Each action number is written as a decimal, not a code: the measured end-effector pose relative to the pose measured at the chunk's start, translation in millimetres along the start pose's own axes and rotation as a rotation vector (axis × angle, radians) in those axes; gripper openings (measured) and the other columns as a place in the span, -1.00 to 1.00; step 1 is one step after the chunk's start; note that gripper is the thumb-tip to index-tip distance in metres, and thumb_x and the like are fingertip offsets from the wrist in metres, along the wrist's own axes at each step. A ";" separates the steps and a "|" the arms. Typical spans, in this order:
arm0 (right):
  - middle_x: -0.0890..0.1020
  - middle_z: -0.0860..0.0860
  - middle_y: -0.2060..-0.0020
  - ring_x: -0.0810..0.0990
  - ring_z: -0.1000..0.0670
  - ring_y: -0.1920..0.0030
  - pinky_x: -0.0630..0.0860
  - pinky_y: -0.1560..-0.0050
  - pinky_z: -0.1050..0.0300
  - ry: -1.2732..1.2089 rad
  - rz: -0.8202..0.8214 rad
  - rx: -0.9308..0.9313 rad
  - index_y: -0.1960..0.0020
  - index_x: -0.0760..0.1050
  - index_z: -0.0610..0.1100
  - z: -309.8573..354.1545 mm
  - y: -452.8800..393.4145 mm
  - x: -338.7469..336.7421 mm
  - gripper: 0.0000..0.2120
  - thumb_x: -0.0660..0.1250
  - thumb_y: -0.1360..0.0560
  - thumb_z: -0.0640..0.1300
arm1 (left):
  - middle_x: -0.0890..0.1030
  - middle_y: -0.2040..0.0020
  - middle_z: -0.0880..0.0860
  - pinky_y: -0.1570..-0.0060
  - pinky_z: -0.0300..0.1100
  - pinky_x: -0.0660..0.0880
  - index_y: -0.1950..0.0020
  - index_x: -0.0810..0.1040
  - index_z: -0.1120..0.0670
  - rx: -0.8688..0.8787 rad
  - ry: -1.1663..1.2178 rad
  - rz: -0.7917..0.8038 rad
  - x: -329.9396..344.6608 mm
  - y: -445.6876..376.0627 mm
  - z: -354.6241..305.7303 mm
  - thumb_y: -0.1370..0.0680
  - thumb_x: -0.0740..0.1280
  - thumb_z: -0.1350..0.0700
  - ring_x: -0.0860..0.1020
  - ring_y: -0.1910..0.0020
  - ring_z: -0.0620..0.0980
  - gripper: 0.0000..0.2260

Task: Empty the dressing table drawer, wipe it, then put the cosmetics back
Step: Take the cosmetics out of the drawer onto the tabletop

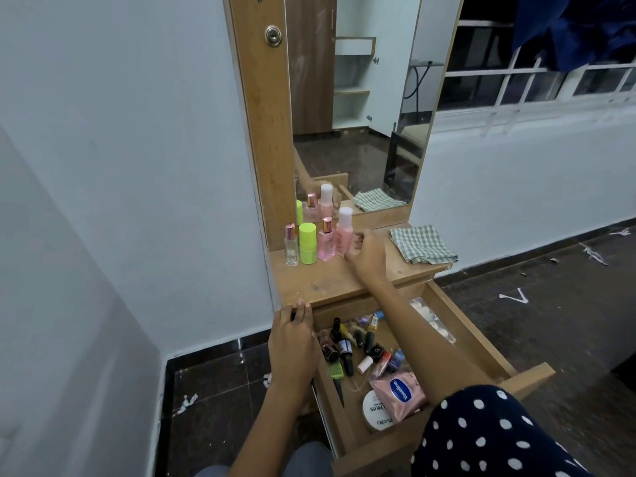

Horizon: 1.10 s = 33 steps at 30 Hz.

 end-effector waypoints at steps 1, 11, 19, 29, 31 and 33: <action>0.61 -0.06 0.06 0.57 -0.04 0.06 0.52 0.08 0.08 0.009 0.011 -0.005 -0.06 0.51 -0.19 -2.7 5.1 -5.3 -0.68 0.49 -0.36 -0.17 | 0.67 -0.05 0.14 -0.02 -0.03 0.58 -0.09 0.64 0.23 -0.004 -0.004 0.010 -0.2 -0.2 0.0 -0.21 0.54 0.26 0.60 0.00 0.14 -0.55; 0.68 0.08 0.10 0.60 0.16 0.12 0.57 0.04 0.21 0.408 0.837 -0.195 0.05 0.64 -0.07 -35.4 129.5 -98.6 -0.84 0.45 -0.39 -0.26 | 0.63 -0.13 0.20 -0.13 0.04 0.51 -0.19 0.57 0.29 0.013 -0.008 0.059 2.2 1.4 -1.9 -0.33 0.46 0.26 0.53 -0.09 0.20 -0.57; 0.59 -0.02 -0.09 0.56 -0.08 -0.09 0.47 0.01 0.08 0.938 1.030 -0.164 -0.20 0.48 0.06 -68.4 155.8 -95.5 -0.51 0.48 -0.31 -0.17 | 0.42 -0.39 0.16 -0.39 0.01 0.24 -0.42 0.36 0.22 -0.012 -0.094 0.120 5.6 2.3 -3.4 -0.53 0.27 0.07 0.33 -0.37 0.14 -0.52; 0.57 0.03 -0.06 0.55 0.00 -0.04 0.48 0.03 0.16 0.765 0.927 -0.241 -0.26 0.37 0.03 -50.7 163.9 -100.9 -0.40 0.51 -0.29 0.09 | 0.36 -0.44 0.17 -0.42 0.01 0.18 -0.45 0.30 0.22 -0.031 -0.121 0.150 6.3 2.3 -6.6 -0.56 0.22 0.03 0.28 -0.41 0.15 -0.50; 0.59 0.08 -0.02 0.57 0.04 0.00 0.55 0.00 0.14 0.608 0.863 -0.235 -0.19 0.40 0.03 -35.9 164.8 -106.5 -0.45 0.52 -0.28 0.10 | 0.36 -0.43 0.17 -0.42 0.00 0.18 -0.45 0.31 0.22 -0.034 -0.121 0.159 7.0 1.8 -6.6 -0.56 0.22 0.03 0.29 -0.41 0.15 -0.50; 0.61 0.11 0.05 0.59 0.09 0.07 0.59 0.03 0.15 0.399 0.784 -0.209 -0.13 0.45 -0.01 -16.1 160.7 -112.1 -0.51 0.53 -0.29 0.10 | 0.36 -0.43 0.17 -0.42 0.00 0.19 -0.45 0.31 0.21 -0.045 -0.112 0.167 6.4 1.3 -6.4 -0.55 0.24 0.03 0.30 -0.41 0.14 -0.50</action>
Point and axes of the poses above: each hand's wrist, its own y-axis away from the middle knuckle, its own x-axis out of the palm, z = x × y, the point moved 3 cm from there along -y, towards the middle knuckle
